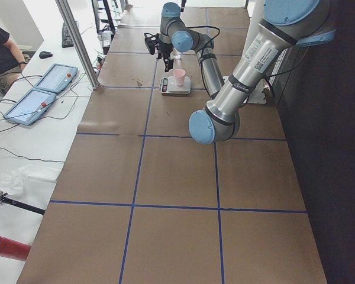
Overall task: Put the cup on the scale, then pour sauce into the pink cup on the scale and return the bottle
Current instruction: 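Withdraw the left gripper while the right gripper reaches the glass dispenser, then close the right gripper around the glass sauce dispenser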
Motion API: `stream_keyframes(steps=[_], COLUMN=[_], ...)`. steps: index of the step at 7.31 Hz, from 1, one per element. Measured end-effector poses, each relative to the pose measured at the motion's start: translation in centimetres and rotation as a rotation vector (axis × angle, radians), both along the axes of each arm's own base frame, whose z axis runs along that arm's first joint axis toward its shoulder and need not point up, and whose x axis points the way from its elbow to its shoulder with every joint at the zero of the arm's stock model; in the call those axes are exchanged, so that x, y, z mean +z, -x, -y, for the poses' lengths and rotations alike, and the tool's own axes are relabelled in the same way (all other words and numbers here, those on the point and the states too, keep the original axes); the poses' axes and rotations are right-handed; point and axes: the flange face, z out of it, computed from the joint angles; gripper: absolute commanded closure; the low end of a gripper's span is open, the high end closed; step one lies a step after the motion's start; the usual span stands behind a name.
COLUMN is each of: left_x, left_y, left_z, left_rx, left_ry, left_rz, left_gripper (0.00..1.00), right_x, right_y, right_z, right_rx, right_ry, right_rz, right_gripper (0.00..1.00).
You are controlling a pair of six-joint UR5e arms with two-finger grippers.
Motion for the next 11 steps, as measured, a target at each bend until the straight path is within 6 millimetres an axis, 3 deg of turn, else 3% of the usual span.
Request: stream_keyframes(steps=[1, 2, 4, 7, 9, 11], left_x=[1.2, 2.4, 4.4, 9.3, 14.0, 17.6], left_y=[1.2, 2.2, 3.6, 6.4, 9.7, 11.9], left_z=[0.7, 1.3, 2.1, 3.0, 4.0, 4.3], left_rx=[0.008, 0.017, 0.044, 0.161, 0.262, 0.369], left_ry=[-0.025, -0.049, -0.093, -0.232, -0.334, -0.417], left_rz=[0.024, 0.049, 0.092, 0.203, 0.299, 0.371], left_gripper=[0.00, 0.00, 0.00, 0.00, 0.00, 0.00], right_x=[-1.1, -1.6, -1.4, 0.3, 4.2, 7.5], right_y=[4.9, 8.5, 13.0, 16.9, 19.8, 21.2], right_z=[-1.9, -3.8, -7.1, -9.0, -9.1, -8.9], right_rx=[0.053, 0.097, 0.166, 0.244, 0.296, 0.312], right_ry=[-0.016, -0.050, -0.161, -0.331, -0.444, -0.528], right_rz=[-0.013, -0.020, -0.043, -0.106, -0.124, -0.179], right_gripper=[0.00, 0.00, 0.00, 0.00, 0.00, 0.00])
